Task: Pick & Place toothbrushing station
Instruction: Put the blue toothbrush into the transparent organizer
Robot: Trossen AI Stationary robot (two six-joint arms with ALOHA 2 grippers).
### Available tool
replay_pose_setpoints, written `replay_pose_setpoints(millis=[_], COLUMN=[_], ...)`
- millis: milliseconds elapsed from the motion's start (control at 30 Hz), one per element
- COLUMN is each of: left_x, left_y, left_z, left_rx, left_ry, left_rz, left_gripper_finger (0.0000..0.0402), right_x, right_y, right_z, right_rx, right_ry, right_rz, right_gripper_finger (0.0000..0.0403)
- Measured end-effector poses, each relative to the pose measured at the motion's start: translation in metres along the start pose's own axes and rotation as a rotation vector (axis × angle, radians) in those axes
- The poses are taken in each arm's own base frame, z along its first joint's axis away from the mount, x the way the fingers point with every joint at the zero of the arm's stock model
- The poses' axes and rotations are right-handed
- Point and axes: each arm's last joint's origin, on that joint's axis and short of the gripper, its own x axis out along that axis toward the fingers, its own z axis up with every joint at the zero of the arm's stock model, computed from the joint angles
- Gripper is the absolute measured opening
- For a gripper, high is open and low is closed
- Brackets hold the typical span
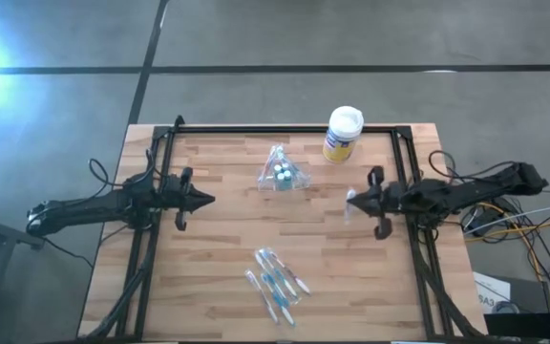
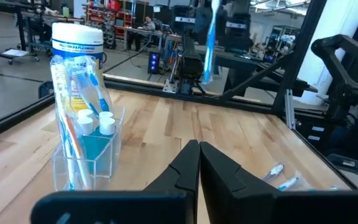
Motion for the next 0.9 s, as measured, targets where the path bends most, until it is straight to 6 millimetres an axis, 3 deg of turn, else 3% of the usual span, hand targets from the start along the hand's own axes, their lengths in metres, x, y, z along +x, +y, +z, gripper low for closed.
replay_pose_setpoints(millis=[200,467,700,900], left_x=[0.0,0.0,0.0,0.0], left_y=[0.0,0.0,0.003,0.003], left_z=[0.0,0.0,0.003,0.003], left_rx=[0.0,-0.004,0.01,0.01], left_ry=[0.0,-0.002,-0.042,-0.043], left_rz=[0.0,0.005,0.103,0.108], left_gripper_finger=[0.0014,0.0012,0.0014,0.0014], right_x=[-0.015,-0.013,0.025,0.074], right_y=[-0.009,-0.013,-0.017,-0.035], right_z=[-0.02,-0.018,0.017,0.049], right_rx=[0.037,0.059,-0.013,-0.089], right_ry=[-0.011,-0.047,-0.023,-0.07], right_rz=[-0.026,-0.065,-0.112,0.006], right_gripper_finger=[0.0007,0.0007,0.0007,0.0008])
